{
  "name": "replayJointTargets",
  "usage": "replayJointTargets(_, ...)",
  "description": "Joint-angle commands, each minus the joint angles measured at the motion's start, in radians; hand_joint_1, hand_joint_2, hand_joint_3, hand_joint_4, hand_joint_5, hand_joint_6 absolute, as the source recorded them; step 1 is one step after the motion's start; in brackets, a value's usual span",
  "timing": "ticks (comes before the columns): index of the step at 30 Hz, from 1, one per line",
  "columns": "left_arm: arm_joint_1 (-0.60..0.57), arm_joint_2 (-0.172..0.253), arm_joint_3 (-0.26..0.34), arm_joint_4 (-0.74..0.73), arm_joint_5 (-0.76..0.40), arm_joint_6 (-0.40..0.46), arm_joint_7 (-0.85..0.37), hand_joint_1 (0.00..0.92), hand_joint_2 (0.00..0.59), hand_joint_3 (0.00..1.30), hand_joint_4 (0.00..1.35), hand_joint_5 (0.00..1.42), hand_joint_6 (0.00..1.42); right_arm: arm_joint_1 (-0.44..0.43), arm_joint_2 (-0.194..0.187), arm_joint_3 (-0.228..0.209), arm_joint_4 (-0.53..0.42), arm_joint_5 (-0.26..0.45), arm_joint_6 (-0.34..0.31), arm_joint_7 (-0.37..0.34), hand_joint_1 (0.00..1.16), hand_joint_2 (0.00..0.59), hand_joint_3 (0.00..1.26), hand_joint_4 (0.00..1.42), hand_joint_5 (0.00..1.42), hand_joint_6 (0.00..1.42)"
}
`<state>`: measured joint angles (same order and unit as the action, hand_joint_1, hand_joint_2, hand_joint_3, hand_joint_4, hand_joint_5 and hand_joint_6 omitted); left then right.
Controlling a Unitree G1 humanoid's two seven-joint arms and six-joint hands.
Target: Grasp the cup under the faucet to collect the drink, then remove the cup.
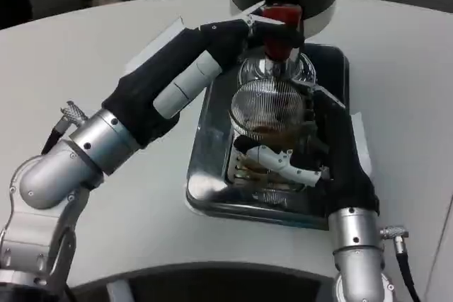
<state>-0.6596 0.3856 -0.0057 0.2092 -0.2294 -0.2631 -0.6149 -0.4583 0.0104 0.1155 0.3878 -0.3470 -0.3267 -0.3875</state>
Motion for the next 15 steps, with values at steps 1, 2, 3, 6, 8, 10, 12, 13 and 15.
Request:
replayJointTargets(1,0.052,0.003,0.012,-0.008,-0.003,0.057,-0.002,0.0,0.047,0.2,0.01,0.17,0.18,0.029,-0.001,-0.001,-0.028,-0.007,0.013,-0.002,1.03,0.156,0.65,0.7,0.82,0.76)
replayJointTargets(2,0.053,0.002,0.013,-0.012,-0.01,0.064,-0.006,0.0,0.047,0.18,0.0,0.17,0.17,0.031,-0.001,-0.001,-0.032,-0.007,0.015,-0.001,1.03,0.156,0.65,0.7,0.82,0.76)
replayJointTargets(3,0.053,0.001,0.014,-0.014,-0.014,0.069,-0.009,0.0,0.047,0.13,0.0,0.16,0.16,0.034,-0.002,-0.001,-0.035,-0.006,0.018,0.001,1.03,0.156,0.65,0.7,0.82,0.76)
replayJointTargets(6,0.05,0.003,0.011,-0.019,-0.022,0.073,-0.021,0.0,0.046,0.06,0.0,0.15,0.15,0.041,-0.005,0.0,-0.045,-0.005,0.026,0.006,1.03,0.155,0.65,0.7,0.82,0.76)
replayJointTargets(8,0.045,0.005,0.005,-0.023,-0.022,0.071,-0.032,0.0,0.052,0.05,0.0,0.14,0.14,0.046,-0.006,0.0,-0.051,-0.005,0.03,0.007,1.02,0.155,0.65,0.7,0.82,0.77)
replayJointTargets(10,0.043,0.002,0.001,-0.03,-0.022,0.07,-0.04,0.0,0.052,0.1,0.0,0.14,0.13,0.049,-0.009,0.0,-0.057,-0.005,0.033,0.007,1.02,0.156,0.65,0.7,0.82,0.76)
replayJointTargets(12,0.045,-0.005,0.001,-0.039,-0.027,0.07,-0.041,0.0,0.052,0.14,0.0,0.14,0.13,0.051,-0.01,-0.001,-0.063,-0.005,0.035,0.007,1.02,0.158,0.65,0.7,0.82,0.76)
replayJointTargets(13,0.047,-0.008,0.002,-0.045,-0.029,0.071,-0.04,0.0,0.052,0.21,0.02,0.14,0.13,0.051,-0.011,-0.001,-0.066,-0.005,0.036,0.007,1.02,0.159,0.65,0.7,0.82,0.76)
replayJointTargets(15,0.051,-0.01,0.005,-0.058,-0.034,0.073,-0.04,0.0,0.053,0.27,0.03,0.15,0.14,0.051,-0.012,-0.002,-0.071,-0.004,0.039,0.008,1.01,0.162,0.64,0.7,0.82,0.76)
